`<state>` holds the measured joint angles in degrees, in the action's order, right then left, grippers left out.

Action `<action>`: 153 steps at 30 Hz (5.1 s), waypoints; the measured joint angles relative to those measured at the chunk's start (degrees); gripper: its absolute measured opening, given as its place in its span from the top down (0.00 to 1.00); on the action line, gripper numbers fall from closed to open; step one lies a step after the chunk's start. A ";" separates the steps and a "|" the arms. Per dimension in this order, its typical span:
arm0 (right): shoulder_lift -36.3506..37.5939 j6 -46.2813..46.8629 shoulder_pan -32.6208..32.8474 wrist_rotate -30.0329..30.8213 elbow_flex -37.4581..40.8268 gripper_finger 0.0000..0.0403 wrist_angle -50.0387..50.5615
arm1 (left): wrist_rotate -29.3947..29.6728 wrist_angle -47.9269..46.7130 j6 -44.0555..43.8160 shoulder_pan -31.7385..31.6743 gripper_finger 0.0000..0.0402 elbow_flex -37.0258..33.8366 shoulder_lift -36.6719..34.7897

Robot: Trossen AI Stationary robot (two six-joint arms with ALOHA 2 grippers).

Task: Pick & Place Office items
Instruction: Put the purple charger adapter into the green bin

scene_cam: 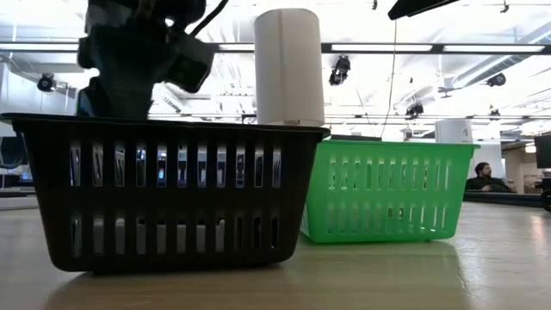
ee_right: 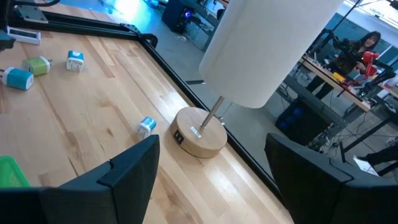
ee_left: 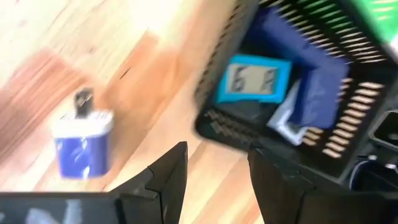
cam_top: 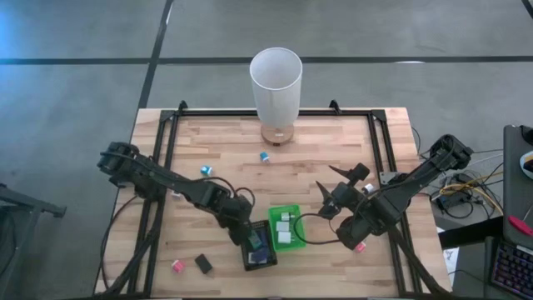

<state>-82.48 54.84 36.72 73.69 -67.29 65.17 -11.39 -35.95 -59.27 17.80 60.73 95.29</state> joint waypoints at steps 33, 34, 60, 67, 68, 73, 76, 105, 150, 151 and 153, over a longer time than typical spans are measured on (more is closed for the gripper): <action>0.00 0.01 0.00 -0.07 0.02 0.29 -0.20 | 8.46 -10.85 -5.11 -0.22 0.58 -0.07 0.02; 0.00 0.01 -0.01 -0.07 0.02 0.29 -0.20 | 8.48 -10.85 -5.11 -0.22 0.58 -0.07 0.02; 0.00 0.01 -0.01 -0.13 0.02 0.29 -0.43 | 12.30 -9.45 -8.68 -0.22 0.58 -3.89 0.07; 0.00 0.01 0.01 -0.13 0.02 0.29 -0.57 | 12.30 -9.42 -8.54 -0.22 0.58 -3.96 0.07; 0.00 -0.02 -0.01 -0.13 0.02 0.29 -0.59 | 12.30 -9.34 -8.60 -0.22 0.58 -4.09 0.07; 0.00 -0.02 0.00 -0.13 0.05 0.29 -0.66 | 12.30 -5.94 -9.12 -0.22 0.58 -6.60 0.07; 0.00 -0.26 -0.01 -0.13 0.05 0.29 -0.81 | 12.23 -3.17 -9.70 -0.22 0.58 -8.69 0.07; 0.00 -1.26 0.00 -0.09 0.05 0.29 -1.25 | 9.64 1.26 -8.97 -0.76 0.67 -12.24 -0.09; -0.02 -83.26 -0.01 -41.26 14.12 0.37 -79.10 | -26.25 26.07 4.11 -2.78 0.67 -0.09 -9.62; -0.02 -83.08 -0.09 -42.87 13.70 0.37 -79.12 | -25.99 26.06 3.69 -2.89 0.67 -0.07 -9.62; -0.02 -82.20 -0.28 -46.34 12.95 0.37 -79.24 | -25.45 26.02 2.94 -3.18 0.67 -0.07 -9.62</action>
<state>-82.50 -27.36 36.44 27.35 -54.34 -14.08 -36.83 -9.93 -56.33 14.63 60.66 85.67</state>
